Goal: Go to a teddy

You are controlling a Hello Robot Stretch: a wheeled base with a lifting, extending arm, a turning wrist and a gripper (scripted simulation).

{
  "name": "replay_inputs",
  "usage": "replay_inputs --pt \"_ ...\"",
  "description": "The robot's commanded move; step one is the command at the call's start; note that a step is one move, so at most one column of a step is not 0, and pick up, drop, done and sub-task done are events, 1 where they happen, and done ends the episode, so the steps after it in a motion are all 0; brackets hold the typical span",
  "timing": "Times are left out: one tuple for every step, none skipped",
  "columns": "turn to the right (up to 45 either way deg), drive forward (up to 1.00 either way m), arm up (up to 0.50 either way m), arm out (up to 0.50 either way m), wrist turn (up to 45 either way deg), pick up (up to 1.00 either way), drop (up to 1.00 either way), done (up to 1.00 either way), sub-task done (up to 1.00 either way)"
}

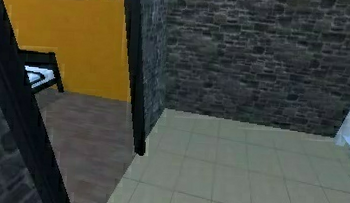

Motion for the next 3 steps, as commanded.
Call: replay_inputs --pt "6.0 0.00 0.00 0.00 0.0 0.00 0.00 0.00 0.00" --pt "0.0 0.75 0.00 0.00 0.0 0.00 0.00 0.00 0.00" --pt "-45.0 0.00 0.00 0.00 0.0 0.00 0.00 0.00 0.00"
